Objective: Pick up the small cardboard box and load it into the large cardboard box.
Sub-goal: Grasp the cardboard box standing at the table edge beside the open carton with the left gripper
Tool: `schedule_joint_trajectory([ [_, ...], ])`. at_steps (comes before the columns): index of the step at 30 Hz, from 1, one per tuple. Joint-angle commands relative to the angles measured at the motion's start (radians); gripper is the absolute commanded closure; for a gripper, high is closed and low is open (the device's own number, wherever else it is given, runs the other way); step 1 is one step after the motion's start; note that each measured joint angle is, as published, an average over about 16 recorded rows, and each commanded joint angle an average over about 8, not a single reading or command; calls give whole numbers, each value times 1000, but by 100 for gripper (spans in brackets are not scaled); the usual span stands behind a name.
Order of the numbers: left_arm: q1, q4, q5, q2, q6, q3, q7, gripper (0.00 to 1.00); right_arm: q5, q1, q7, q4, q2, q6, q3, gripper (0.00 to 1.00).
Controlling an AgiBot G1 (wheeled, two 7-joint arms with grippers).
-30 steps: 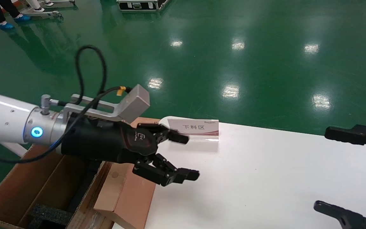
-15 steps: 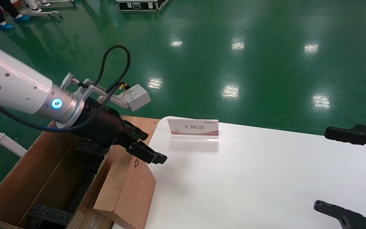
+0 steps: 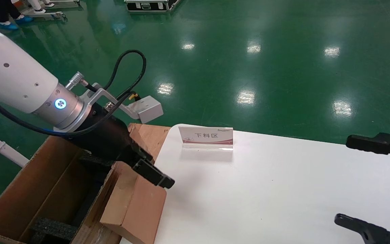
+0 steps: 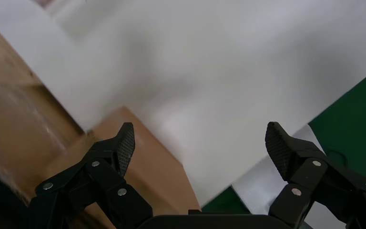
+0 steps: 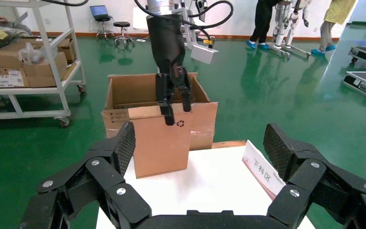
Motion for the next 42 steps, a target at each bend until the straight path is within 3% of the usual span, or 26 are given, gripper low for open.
schedule_joint_trajectory([
  [1, -37, 0, -21, 0, 0, 55, -19, 0, 0, 0, 0, 0, 0, 0, 0, 0],
  [16, -288, -1, -115, 75, -4, 468, -172, 0, 1, 0, -1, 0, 1, 1, -1, 0],
  [25, -386, -1, -179, 114, -16, 660, -217, 0, 1, 0, -1, 0, 1, 1, -2, 0],
  [32, -403, -1, -191, 132, -43, 747, -228, 0, 2, 0, -1, 0, 1, 1, -2, 0],
  [42, -372, 0, -181, 101, -118, 777, -210, 0, 2, 1, -2, 0, 1, 1, -3, 0],
])
